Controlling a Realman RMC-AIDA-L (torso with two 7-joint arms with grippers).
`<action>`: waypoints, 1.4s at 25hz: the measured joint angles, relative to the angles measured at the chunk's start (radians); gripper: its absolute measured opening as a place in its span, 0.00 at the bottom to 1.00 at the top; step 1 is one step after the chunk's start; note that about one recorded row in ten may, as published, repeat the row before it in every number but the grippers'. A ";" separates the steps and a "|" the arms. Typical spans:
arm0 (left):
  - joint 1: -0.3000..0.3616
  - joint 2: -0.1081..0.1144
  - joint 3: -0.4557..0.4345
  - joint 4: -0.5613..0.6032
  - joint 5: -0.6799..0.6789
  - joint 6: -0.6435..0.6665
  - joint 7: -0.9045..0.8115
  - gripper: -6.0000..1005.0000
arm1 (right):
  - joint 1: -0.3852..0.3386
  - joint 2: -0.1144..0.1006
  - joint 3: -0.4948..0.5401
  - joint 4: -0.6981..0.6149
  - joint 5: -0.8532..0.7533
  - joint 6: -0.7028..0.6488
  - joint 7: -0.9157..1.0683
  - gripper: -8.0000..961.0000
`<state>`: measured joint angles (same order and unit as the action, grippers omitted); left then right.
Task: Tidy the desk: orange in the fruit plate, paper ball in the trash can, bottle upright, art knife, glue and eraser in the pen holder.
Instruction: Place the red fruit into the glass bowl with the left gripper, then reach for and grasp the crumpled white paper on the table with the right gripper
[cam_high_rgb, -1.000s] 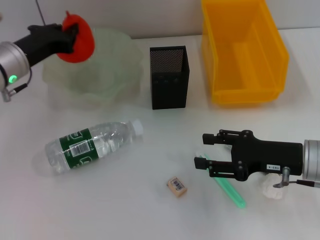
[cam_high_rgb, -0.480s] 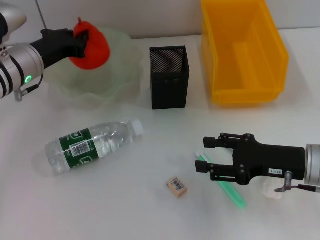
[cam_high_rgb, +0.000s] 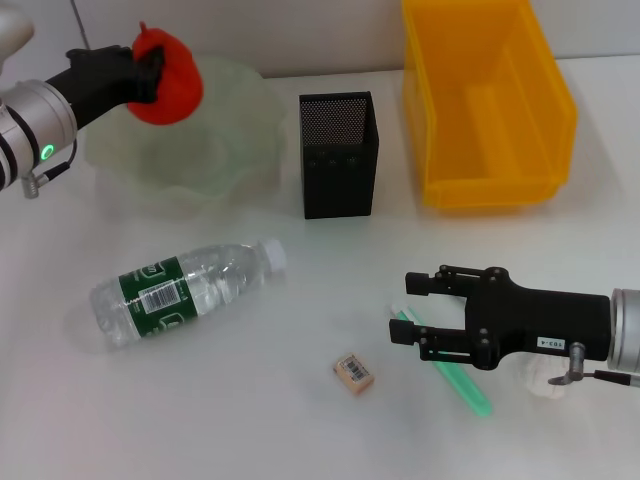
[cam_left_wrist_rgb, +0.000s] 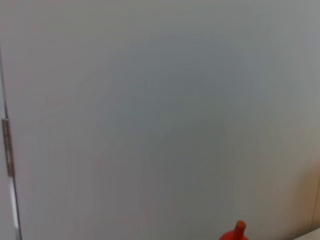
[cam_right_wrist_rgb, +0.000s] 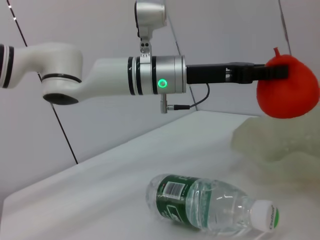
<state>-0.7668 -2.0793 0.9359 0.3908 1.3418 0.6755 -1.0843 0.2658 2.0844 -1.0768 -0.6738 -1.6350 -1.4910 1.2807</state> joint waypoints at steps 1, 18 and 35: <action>0.001 0.000 0.000 0.000 -0.002 0.000 0.001 0.11 | 0.000 0.000 0.000 0.000 0.001 -0.001 0.000 0.74; 0.003 0.001 0.025 0.001 -0.004 0.004 0.006 0.67 | -0.002 0.000 0.000 0.001 0.003 -0.002 0.000 0.74; 0.189 0.018 0.128 0.299 0.004 0.352 -0.164 0.78 | 0.003 -0.002 -0.002 0.020 0.014 0.000 -0.025 0.74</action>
<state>-0.5778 -2.0611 1.0638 0.6901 1.3462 1.0272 -1.2481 0.2692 2.0829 -1.0784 -0.6534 -1.6214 -1.4909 1.2560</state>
